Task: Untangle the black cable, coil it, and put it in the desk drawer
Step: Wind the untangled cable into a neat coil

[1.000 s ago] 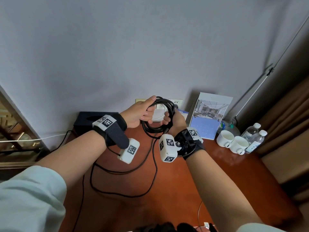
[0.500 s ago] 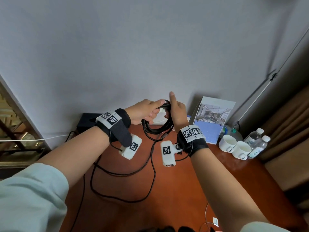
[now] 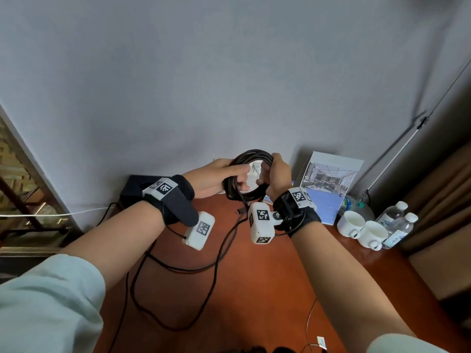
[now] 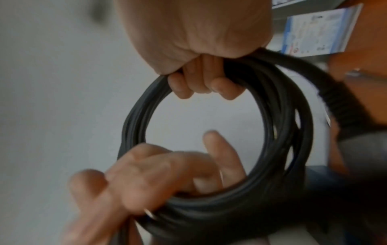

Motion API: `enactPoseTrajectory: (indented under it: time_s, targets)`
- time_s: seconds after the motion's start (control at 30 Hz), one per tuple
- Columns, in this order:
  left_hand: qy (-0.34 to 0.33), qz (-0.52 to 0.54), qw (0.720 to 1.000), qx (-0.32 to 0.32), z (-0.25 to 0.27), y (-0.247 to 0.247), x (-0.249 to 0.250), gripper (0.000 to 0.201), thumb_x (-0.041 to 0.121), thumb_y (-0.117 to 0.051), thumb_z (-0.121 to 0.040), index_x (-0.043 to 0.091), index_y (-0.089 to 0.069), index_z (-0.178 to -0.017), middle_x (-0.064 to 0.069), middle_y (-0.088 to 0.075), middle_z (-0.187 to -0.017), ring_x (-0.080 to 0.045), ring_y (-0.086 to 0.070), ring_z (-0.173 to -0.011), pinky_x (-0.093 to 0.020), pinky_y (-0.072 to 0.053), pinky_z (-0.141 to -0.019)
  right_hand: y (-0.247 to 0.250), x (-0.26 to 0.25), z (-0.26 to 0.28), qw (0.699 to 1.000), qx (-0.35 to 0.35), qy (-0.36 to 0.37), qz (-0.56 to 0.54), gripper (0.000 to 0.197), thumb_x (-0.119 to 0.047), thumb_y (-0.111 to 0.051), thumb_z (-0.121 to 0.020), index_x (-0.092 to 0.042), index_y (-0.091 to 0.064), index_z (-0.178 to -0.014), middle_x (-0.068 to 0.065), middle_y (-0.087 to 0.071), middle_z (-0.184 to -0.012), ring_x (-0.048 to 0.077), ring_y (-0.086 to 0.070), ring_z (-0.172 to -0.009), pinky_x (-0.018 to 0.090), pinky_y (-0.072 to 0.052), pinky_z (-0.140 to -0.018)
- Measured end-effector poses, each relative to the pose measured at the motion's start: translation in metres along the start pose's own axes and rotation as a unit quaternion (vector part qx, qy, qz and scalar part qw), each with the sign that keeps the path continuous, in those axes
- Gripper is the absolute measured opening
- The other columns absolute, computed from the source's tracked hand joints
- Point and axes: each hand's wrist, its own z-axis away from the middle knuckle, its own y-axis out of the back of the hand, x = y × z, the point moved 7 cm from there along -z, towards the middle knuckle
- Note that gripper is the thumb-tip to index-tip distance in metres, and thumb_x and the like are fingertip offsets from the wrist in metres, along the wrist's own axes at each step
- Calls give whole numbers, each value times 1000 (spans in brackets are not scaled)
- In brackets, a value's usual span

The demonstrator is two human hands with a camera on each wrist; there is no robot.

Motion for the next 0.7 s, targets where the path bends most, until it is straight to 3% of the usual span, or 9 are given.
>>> enactPoseTrajectory:
  time_s: [0.1,0.17,0.23,0.3,0.4,0.53,0.63,0.7]
  targets:
    - [-5,24,999,-30,-2,-3,-2,17,21,-50,-98,11,-51,-84,6,-55,-72,-18,-63,-81,-34,-49,-85,4,17,-3,995,30,-46,-86,31,-18,-34,-87,-18,-33,-56,-4,-30,-46,13,-19,-40,18,-20,-40]
    - [-6,27,999,-31,-4,-4,0,23,23,-44,-101,14,-48,-80,8,-48,-66,-16,-61,-73,-36,-46,-88,7,24,-2,991,46,-69,-106,30,-17,-34,-90,-17,-37,-60,-4,-34,-50,13,-22,-42,18,-22,-39]
    - [-9,16,1000,-21,-7,-5,1,33,27,-36,-104,17,-42,-73,8,-35,-61,-13,-48,-58,-36,-47,-90,7,28,-2,989,39,-86,-111,32,-16,-33,-90,-16,-39,-58,-4,-34,-48,13,-22,-40,17,-25,-38]
    - [-11,-18,1000,6,-9,-4,1,38,34,-33,-103,19,-35,-69,6,-24,-61,-11,-31,-52,-30,-49,-77,5,32,-3,988,10,-108,-107,37,-17,-33,-92,-14,-39,-56,-4,-29,-44,12,-19,-35,16,-27,-38]
    - [-11,-62,997,54,-9,2,2,42,40,-33,-102,21,-29,-65,2,-16,-62,-11,-21,-49,-24,-42,-58,-1,29,-1,990,-62,-118,-55,39,-21,-28,-95,-12,-38,-58,-3,-25,-39,13,-20,-32,21,-30,-44]
    - [0,-131,989,63,-8,3,4,44,34,-34,-104,20,-26,-62,1,-13,-63,-11,-18,-48,-20,-39,-51,-6,4,1,993,-78,-33,87,50,-34,-33,-99,-8,-47,-59,0,-35,-37,18,-33,-39,26,-35,-50]
    - [15,-159,986,51,-7,-1,7,43,31,-36,-103,20,-27,-63,2,-15,-62,-11,-16,-48,-20,-39,-49,-12,-21,5,964,-46,72,251,58,-44,-35,-98,-8,-49,-55,2,-45,-42,21,-42,-41,28,-41,-51]
    - [18,-152,987,44,-7,-2,11,41,31,-38,-103,19,-29,-64,1,-15,-63,-11,-16,-49,-19,-40,-50,-15,-26,4,954,-34,95,284,58,-50,-38,-95,-10,-48,-53,3,-47,-47,22,-42,-41,30,-40,-54]
